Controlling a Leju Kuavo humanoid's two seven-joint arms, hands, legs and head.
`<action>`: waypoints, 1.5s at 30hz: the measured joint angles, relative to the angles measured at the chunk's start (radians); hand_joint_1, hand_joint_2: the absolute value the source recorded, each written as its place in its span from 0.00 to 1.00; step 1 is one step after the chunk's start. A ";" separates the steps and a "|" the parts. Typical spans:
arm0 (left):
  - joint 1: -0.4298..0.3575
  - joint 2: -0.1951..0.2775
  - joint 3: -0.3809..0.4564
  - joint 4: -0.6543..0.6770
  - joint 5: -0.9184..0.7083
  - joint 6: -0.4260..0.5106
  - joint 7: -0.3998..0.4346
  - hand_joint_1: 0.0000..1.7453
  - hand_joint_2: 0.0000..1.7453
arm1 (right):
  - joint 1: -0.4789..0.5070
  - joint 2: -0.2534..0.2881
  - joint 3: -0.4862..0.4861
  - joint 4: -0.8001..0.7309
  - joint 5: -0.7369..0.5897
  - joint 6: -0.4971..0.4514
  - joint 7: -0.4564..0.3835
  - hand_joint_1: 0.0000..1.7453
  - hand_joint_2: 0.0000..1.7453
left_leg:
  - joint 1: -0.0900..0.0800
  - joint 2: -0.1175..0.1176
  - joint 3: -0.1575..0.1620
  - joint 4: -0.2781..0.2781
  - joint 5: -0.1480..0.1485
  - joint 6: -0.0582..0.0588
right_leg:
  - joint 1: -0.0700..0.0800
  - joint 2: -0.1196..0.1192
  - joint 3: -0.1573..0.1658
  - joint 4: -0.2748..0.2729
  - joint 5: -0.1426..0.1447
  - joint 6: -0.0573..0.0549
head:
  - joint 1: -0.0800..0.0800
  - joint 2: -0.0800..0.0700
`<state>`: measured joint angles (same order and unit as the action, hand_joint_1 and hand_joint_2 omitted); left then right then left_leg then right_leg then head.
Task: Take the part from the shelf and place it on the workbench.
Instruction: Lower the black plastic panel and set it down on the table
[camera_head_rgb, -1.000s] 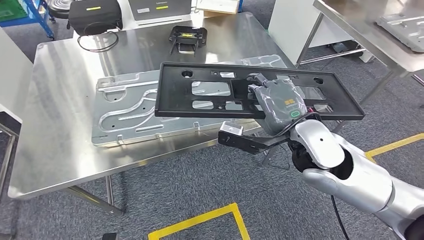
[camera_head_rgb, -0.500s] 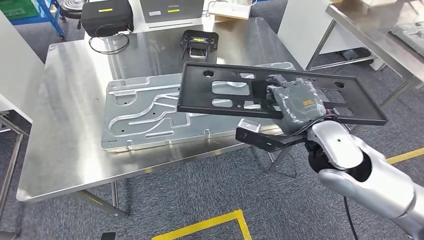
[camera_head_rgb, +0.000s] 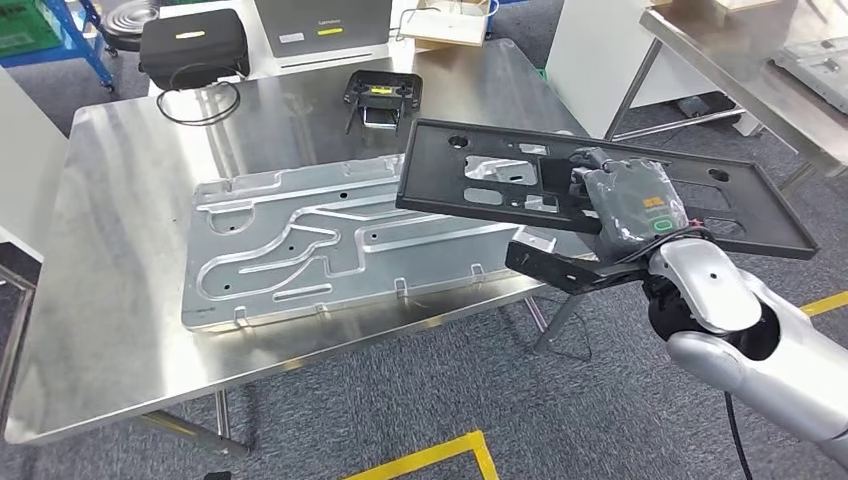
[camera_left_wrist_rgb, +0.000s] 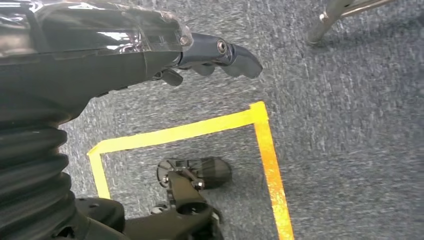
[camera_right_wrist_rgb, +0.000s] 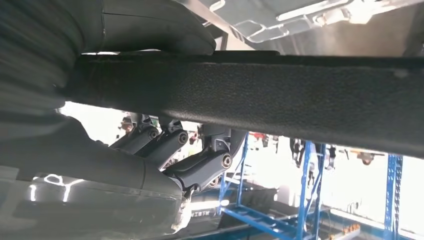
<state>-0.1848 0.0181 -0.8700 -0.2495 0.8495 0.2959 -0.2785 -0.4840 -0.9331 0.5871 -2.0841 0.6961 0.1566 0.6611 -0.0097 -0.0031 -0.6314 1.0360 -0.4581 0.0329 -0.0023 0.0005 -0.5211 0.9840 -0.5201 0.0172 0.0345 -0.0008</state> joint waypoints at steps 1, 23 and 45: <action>0.000 0.000 0.000 0.000 0.000 0.000 0.000 0.00 1.00 | 0.007 -0.005 -0.006 -0.001 -0.002 -0.001 0.000 1.00 1.00 | -0.001 0.000 0.006 -0.009 -0.007 0.004 | 0.000 0.000 0.002 0.000 0.000 0.006 | 0.000 0.000; -0.011 -0.004 -0.001 0.003 -0.003 -0.003 0.006 0.00 1.00 | 0.014 0.007 -0.055 -0.015 0.033 0.019 -0.015 1.00 1.00 | 0.003 0.002 -0.039 0.216 -0.166 -0.026 | -0.001 -0.005 -0.046 -0.006 0.048 -0.025 | 0.008 0.000; -0.013 -0.006 -0.001 0.004 -0.005 -0.008 0.015 0.00 1.00 | -0.104 0.156 0.090 0.040 0.074 0.026 -0.056 1.00 1.00 | -0.003 0.031 0.086 -0.032 -0.063 0.012 | -0.001 0.000 -0.101 0.037 0.068 0.012 | 0.019 0.000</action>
<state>-0.1978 0.0125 -0.8714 -0.2457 0.8450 0.2882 -0.2639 -0.5878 -0.7773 0.6775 -2.0442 0.7705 0.1825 0.6048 -0.0131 0.0283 -0.5451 1.0038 -0.5209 0.0451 -0.0032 0.0009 -0.6220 1.0210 -0.4517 0.0293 0.0539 -0.0008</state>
